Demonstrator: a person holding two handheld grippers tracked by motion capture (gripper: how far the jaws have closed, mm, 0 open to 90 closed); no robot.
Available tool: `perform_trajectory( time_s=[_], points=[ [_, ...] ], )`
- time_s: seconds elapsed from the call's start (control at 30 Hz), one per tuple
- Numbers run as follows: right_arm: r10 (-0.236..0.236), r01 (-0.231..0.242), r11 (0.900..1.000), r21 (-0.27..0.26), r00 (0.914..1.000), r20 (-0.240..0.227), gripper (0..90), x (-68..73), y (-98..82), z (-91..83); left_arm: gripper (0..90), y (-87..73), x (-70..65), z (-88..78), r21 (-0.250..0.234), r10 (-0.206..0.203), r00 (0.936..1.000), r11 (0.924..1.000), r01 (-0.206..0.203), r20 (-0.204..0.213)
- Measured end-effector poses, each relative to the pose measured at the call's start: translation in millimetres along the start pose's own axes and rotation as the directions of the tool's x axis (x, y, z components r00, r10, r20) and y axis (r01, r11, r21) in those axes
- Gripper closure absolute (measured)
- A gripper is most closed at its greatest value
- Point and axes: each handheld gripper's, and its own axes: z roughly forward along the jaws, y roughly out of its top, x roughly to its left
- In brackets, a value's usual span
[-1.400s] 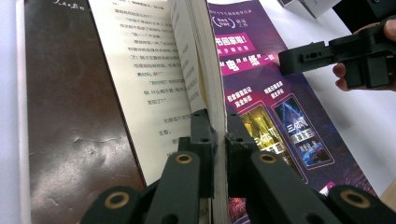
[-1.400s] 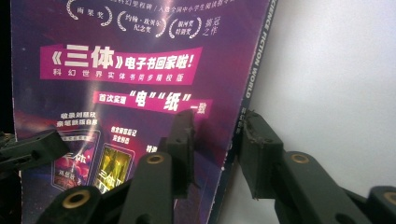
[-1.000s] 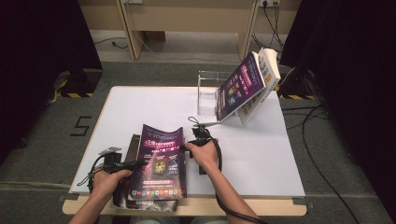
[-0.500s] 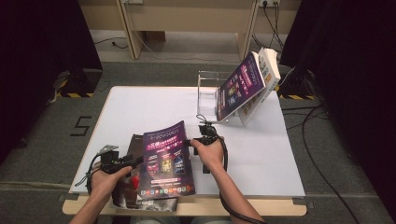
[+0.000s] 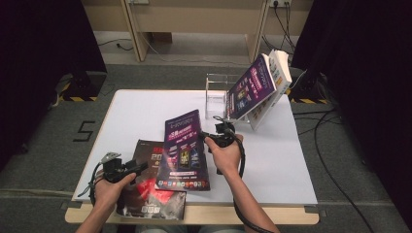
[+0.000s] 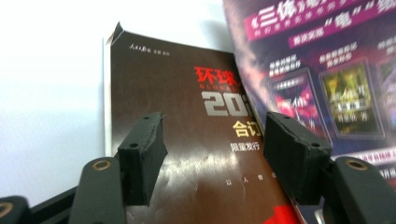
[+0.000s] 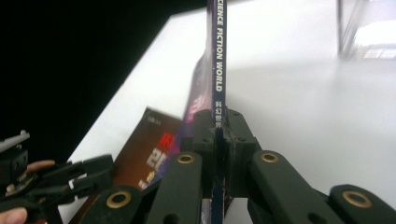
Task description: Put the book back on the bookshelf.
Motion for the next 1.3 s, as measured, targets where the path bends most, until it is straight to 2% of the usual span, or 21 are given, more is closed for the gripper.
perform_trajectory(
  time_s=[0.33,0.6,0.8,1.0,1.07,1.17,1.3],
  points=[
    [-0.046,0.048,0.995,-0.089,0.9987,0.023,85.4,2.4,8.3,-14.7,38.3,-1.5,0.3,-0.5,-0.007,0.014,0.9999,0.9999,-0.014,-0.009],
    [-0.091,0.098,0.979,-0.176,0.9948,0.045,85.4,8.9,16.4,-31.7,38.5,-2.3,-1.0,-0.2,-0.023,0.039,0.9990,0.9990,-0.039,-0.024],
    [-0.101,0.116,0.956,-0.268,0.9924,0.071,85.4,10.8,27.1,-52.0,38.5,-3.8,-1.1,0.4,-0.021,0.043,0.9988,0.9988,-0.044,-0.025],
    [-0.124,0.165,0.922,-0.350,0.9826,0.138,85.4,10.6,38.0,-73.8,38.6,-4.0,-1.0,0.8,-0.021,0.049,0.9984,0.9986,-0.049,-0.027],
    [-0.117,0.162,0.918,-0.363,0.9830,0.141,85.4,7.4,41.3,-79.2,38.6,-4.3,-0.9,0.8,-0.022,0.048,0.9985,0.9986,-0.048,-0.028],
    [-0.114,0.170,0.912,-0.374,0.9792,0.168,85.4,3.9,43.6,-86.7,38.7,-4.7,-0.1,1.4,-0.021,0.042,0.9986,0.9989,-0.043,-0.031],
    [-0.095,0.160,0.909,-0.385,0.9787,0.182,85.5,-2.6,46.4,-94.6,38.7,-4.6,-1.6,1.8,-0.022,0.048,0.9985,0.9986,-0.048,-0.027]
  ],
)
